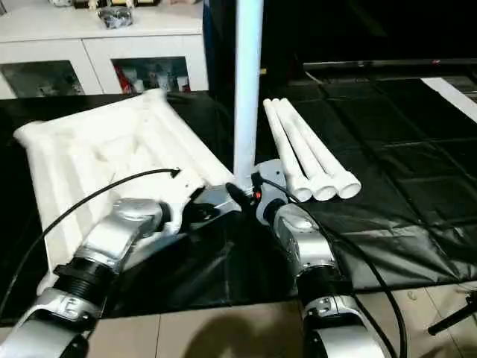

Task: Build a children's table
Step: Rotate leg to tighten

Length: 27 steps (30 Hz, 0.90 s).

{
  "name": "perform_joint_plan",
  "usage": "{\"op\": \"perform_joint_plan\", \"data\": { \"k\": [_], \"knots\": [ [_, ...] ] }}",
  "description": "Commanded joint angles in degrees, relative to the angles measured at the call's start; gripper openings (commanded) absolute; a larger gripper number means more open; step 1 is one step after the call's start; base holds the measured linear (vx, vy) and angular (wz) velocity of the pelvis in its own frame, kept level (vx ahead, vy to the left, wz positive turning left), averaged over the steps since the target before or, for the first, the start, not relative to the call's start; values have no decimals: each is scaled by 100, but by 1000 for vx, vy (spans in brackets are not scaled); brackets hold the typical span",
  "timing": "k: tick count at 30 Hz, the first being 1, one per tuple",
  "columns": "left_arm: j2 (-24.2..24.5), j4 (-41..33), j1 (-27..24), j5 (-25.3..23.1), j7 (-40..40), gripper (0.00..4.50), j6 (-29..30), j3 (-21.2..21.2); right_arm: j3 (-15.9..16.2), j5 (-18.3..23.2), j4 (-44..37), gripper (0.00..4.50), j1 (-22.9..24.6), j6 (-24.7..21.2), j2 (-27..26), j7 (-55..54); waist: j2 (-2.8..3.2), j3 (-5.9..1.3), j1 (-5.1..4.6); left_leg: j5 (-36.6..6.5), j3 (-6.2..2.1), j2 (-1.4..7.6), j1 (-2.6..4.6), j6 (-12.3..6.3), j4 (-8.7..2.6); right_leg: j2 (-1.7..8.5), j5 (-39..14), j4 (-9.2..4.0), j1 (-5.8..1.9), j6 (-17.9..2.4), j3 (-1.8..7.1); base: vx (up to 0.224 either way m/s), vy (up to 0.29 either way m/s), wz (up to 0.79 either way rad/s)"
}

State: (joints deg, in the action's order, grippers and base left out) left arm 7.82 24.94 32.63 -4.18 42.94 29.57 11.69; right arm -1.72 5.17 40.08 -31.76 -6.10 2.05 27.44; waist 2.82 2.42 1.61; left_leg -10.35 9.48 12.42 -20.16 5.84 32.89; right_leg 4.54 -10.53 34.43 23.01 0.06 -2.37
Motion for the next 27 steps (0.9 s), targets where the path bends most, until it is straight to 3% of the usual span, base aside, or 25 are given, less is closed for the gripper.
{"op": "perform_joint_plan", "data": {
  "k": [1,4,6,13,16,24,25,27],
  "knots": [
    [-170,-137,119,21,-387,0,-44,56,567,57,211,331,133,-206,-577,429,13,-305,13,-1781,21,-35,-46,-127,-416,196,-1724,-509,-237,-1078,103,0,0,0],
    [-68,-165,45,-3,-261,0,-151,70,519,101,177,345,167,9,-459,552,12,-315,12,-1696,35,-41,-49,-184,-399,212,-1593,-498,-252,-1147,109,0,0,0],
    [23,-178,8,10,-133,0,-217,87,508,99,59,378,229,58,-319,687,1,-327,14,-1593,43,-45,-49,-211,-393,209,-1524,-496,-263,-1153,111,0,0,0],
    [510,-108,-88,56,601,0,-688,245,501,347,-687,438,520,71,469,1874,4,-354,58,-1066,62,-29,-66,-415,-357,198,-640,-425,-315,-1407,106,0,0,0],
    [888,20,-123,14,1210,0,-1106,457,582,451,-983,444,615,211,1062,2754,18,-359,77,-1087,61,-23,-64,-479,-344,190,-590,-416,-331,-1442,97,0,0,0],
    [1454,47,-214,26,2359,0,-1887,876,772,537,-1264,444,593,186,1828,4122,20,-356,144,-1063,82,5,-53,-515,-325,192,-521,-379,-326,-1557,96,0,0,0],
    [1565,45,-240,41,2607,0,-1994,968,848,536,-1284,444,553,197,1953,4320,30,-363,188,-1038,87,16,-25,-509,-319,201,-516,-377,-308,-1581,99,0,0,0],
    [1748,102,-269,40,3009,0,-2259,1122,999,530,-1273,444,456,259,2131,4660,2,-358,215,-1048,95,17,-27,-509,-323,196,-491,-362,-311,-1598,103,0,0,0]
  ]
}}
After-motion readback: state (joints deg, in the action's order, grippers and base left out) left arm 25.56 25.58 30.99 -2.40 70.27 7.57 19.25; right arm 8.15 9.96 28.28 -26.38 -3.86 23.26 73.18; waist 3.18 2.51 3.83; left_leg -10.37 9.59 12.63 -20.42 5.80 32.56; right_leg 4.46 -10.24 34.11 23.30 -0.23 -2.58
